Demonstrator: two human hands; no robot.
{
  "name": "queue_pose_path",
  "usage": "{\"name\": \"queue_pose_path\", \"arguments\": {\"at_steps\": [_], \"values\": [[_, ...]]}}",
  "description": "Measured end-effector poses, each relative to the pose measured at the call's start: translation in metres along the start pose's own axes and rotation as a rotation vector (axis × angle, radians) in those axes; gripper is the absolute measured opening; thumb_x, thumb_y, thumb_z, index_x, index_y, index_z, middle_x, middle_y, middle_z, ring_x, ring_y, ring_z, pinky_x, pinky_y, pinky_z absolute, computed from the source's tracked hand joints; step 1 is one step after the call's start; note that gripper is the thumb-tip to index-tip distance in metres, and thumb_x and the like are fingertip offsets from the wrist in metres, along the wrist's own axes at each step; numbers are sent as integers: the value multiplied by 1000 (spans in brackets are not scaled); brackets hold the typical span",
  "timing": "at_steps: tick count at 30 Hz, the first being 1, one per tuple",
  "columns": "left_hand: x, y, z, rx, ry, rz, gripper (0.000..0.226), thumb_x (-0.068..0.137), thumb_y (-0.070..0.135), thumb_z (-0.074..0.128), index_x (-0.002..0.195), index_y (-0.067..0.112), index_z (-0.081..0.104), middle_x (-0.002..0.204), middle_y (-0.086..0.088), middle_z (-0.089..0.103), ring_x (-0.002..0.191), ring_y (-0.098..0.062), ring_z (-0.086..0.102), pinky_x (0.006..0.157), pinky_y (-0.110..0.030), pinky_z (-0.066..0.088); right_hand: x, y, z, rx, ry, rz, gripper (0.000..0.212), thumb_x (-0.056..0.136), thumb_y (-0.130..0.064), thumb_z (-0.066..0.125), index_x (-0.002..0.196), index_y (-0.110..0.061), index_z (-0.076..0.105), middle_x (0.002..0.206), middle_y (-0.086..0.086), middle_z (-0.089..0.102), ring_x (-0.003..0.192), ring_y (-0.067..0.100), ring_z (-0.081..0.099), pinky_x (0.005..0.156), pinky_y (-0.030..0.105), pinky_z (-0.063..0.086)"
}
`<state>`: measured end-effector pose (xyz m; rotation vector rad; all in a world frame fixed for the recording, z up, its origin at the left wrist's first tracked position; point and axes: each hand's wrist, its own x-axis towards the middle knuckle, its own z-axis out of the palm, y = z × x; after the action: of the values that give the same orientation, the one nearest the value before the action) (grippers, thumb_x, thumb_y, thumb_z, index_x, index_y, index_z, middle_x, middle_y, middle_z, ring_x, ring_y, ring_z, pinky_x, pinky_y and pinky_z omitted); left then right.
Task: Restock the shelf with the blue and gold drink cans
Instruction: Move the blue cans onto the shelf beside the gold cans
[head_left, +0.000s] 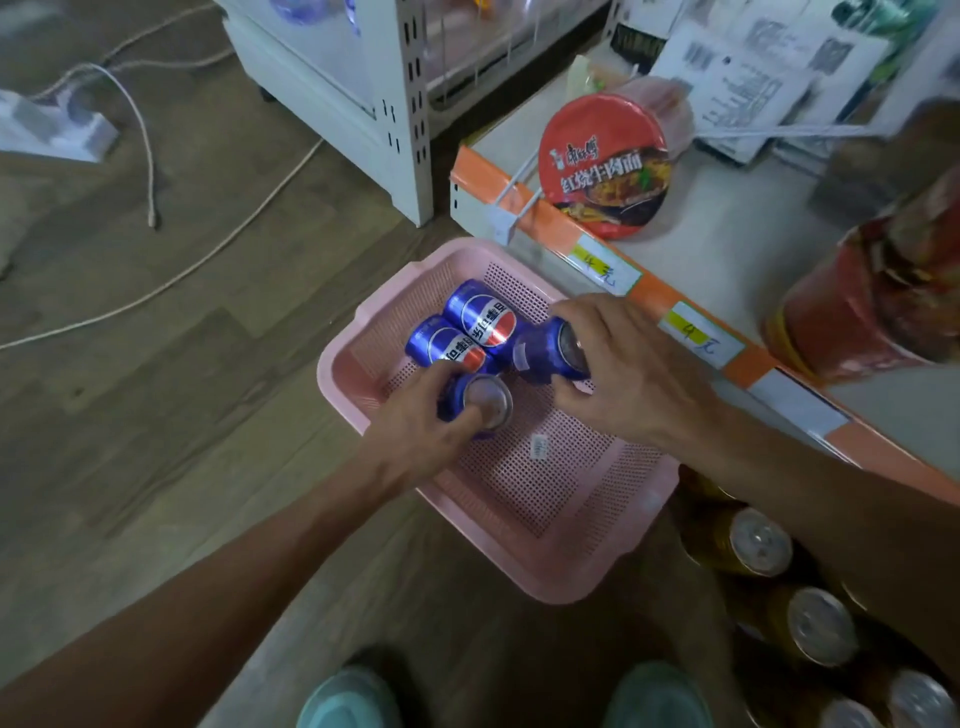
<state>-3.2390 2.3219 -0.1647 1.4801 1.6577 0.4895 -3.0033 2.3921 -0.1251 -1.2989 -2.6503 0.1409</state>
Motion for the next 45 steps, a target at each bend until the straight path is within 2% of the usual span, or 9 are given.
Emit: {"name": "queue_pose_path", "arguments": {"at_steps": [9, 16, 19, 22, 26, 31, 37, 40, 45], "values": [[-4, 8, 17, -73, -114, 15, 30, 104, 42, 48, 123, 19, 49, 112, 1, 61, 99, -15, 63, 84, -38, 55, -34, -11, 28, 16, -215, -4, 65, 76, -43, 62, 133, -15, 47, 123, 6, 58, 109, 25, 56, 86, 41, 56], [-11, 1, 25, -89, -167, 134, 53, 96, 48, 62, 140, 27, 40, 130, 4, 55, 113, -9, 58, 94, -33, 53, -47, -16, 46, 154, -152, 73, 82, 79, -37, 77, 147, -15, 38, 137, 7, 49, 125, 25, 46, 99, 40, 51], [-7, 0, 25, -9, -180, 158, 79, 76, 35, 86, 139, 27, 38, 132, 6, 55, 114, -10, 58, 95, -33, 54, -45, -13, 48, 332, -207, 203, 95, 76, -30, 84, 152, -21, 28, 145, 2, 42, 133, 17, 36, 105, 33, 42], [-6, -1, 29, 47, -95, 170, 79, 76, 30, 87, 137, 28, 37, 131, 6, 58, 113, -13, 60, 94, -41, 55, -46, -11, 51, 577, -182, 403, 92, 72, -22, 89, 144, -27, 32, 133, -11, 41, 125, 4, 39, 104, 33, 46], [-8, 0, 31, 6, -45, 129, 76, 73, 35, 88, 132, 31, 39, 119, 13, 63, 104, -11, 65, 84, -30, 54, -48, -12, 58, 766, -153, 483, 81, 69, -20, 89, 131, -35, 40, 118, -25, 49, 114, 3, 53, 98, 36, 52], [-9, 6, 24, -235, -20, -2, 75, 66, 53, 86, 127, 38, 45, 116, 19, 65, 103, -3, 66, 90, -37, 57, -40, -9, 50, 910, -133, 590, 73, 69, -19, 89, 126, -33, 47, 115, -22, 58, 104, -5, 59, 86, 20, 50], [-10, 17, 12, -661, -87, -65, 54, 85, 32, 81, 131, 22, 55, 123, 1, 70, 111, -19, 69, 100, -50, 53, -39, -7, 43, 1255, -146, 639, 49, 80, -37, 82, 123, -30, 60, 116, -5, 71, 106, 12, 69, 97, 45, 55], [-11, 23, 11, -771, -100, -91, 47, 88, 32, 76, 129, 16, 57, 121, -7, 71, 111, -27, 69, 100, -54, 52, -38, -16, 43, 1426, -150, 704, 57, 79, -59, 75, 127, -31, 61, 121, 1, 71, 111, 24, 69, 99, 54, 53], [-10, 23, 16, -952, -138, -163, 49, 85, 35, 71, 127, 14, 59, 119, -13, 72, 106, -33, 71, 90, -48, 57, -34, -34, 47, 1600, -102, 840, 58, 88, -56, 63, 132, -19, 59, 118, 10, 72, 107, 29, 70, 92, 47, 57]]}}
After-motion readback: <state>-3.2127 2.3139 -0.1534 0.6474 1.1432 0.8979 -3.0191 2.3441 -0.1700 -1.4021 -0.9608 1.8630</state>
